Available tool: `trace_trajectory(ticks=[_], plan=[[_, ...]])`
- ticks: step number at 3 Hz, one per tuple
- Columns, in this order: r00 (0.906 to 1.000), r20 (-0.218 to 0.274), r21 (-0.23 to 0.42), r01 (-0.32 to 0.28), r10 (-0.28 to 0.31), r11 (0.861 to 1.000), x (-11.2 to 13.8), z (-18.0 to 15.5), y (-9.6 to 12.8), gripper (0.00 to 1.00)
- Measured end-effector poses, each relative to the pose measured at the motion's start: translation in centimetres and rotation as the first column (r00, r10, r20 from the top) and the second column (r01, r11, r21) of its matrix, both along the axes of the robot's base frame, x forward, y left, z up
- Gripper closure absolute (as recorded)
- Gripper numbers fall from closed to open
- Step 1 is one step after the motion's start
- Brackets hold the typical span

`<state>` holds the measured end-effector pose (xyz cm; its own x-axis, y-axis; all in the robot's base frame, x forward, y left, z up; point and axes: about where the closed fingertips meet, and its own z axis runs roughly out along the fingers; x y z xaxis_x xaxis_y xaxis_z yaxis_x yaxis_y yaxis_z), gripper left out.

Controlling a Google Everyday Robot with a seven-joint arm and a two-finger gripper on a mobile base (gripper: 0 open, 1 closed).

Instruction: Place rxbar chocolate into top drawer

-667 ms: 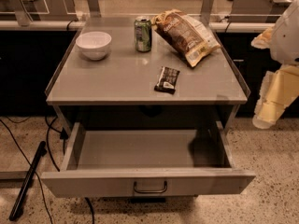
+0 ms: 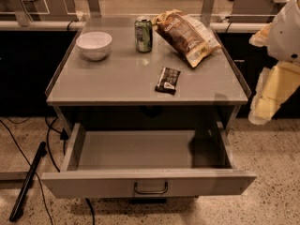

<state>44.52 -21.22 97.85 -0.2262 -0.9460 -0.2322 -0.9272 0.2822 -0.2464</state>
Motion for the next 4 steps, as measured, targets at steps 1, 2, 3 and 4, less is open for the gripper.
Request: trace_trajectory(ticks=[1, 2, 3, 4], plan=[[1.0, 0.005, 0.046, -0.001, 0.001, 0.999, 1.1, -0.1, 1.1, 0.0], [0.9994, 0.007, 0.097, 0.034, -0.034, 0.995, 2.9, -0.7, 2.5, 0.0], [0.9963, 0.024, 0.128, 0.078, -0.082, 0.989, 4.9, -1.3, 4.0, 0.0], [0.9915, 0.047, 0.148, 0.113, -0.121, 0.982, 7.5, -2.5, 5.8, 0.0]])
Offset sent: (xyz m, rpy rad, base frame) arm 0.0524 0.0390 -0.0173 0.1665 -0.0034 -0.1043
